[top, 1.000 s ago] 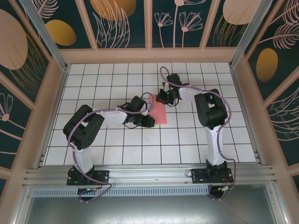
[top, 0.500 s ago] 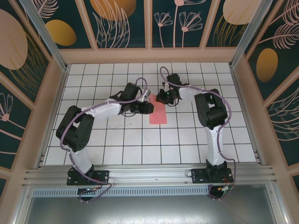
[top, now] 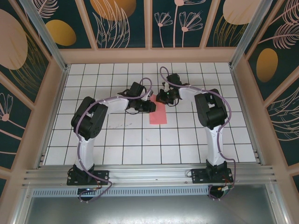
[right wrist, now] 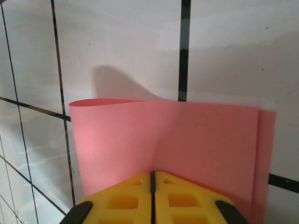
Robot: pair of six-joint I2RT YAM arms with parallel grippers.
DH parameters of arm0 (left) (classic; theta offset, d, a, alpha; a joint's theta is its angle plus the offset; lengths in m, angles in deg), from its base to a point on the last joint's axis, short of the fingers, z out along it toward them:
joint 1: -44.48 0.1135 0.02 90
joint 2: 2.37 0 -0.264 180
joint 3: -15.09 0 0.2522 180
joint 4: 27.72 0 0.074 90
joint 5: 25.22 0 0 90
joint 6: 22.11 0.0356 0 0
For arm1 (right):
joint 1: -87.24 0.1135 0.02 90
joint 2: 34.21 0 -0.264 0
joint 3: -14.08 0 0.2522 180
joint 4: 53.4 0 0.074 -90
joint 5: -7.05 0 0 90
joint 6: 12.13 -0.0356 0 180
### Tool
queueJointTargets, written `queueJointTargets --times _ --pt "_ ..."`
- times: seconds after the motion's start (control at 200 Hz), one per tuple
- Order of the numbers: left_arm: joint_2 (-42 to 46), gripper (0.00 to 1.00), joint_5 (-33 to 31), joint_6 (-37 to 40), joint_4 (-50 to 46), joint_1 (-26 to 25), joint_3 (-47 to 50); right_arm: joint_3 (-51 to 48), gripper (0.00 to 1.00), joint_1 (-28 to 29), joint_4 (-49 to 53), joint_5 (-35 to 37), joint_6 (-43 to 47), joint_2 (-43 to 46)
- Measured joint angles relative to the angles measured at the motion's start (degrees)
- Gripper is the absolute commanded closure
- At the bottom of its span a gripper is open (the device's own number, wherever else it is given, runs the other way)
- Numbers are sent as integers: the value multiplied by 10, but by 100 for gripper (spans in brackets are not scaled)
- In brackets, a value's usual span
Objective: Fold a paper plane with a square sheet of paper (fold left side to right side)
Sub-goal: Hold the square sheet of paper at the center of the table.
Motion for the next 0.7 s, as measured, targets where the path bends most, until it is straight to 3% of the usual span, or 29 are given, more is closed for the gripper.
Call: queueJointTargets --times 0.435,0.581,0.701 --pt "-21 68 -13 -4 5 -8 -1 0 86 0 -5 -1 2 0" --pt "-19 68 -18 -10 15 -9 6 -7 69 2 -13 9 14 14" --pt "-16 68 -26 -13 21 -11 11 -39 67 0 -17 29 15 68"
